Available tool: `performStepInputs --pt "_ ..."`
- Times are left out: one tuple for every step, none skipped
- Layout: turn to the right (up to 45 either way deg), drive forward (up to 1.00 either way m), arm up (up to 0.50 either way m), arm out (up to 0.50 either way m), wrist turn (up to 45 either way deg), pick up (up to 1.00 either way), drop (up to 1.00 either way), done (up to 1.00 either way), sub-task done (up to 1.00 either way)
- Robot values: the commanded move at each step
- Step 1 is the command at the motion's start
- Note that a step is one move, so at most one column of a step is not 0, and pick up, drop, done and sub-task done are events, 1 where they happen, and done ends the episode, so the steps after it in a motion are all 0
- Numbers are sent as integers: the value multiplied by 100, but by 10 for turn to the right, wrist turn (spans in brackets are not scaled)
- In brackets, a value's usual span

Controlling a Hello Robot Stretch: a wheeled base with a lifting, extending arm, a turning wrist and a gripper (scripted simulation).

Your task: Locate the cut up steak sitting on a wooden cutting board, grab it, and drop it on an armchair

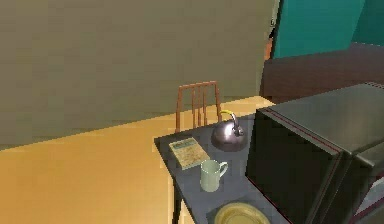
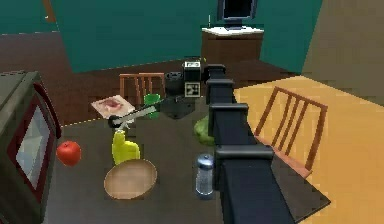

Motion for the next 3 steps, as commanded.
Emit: performStepInputs --pt "0 0 0 0 -450 0 0 0 0" --pt "0 0 0 0 -330 0 0 0 0" --pt "0 0 0 -28 0 0 0 0 0"
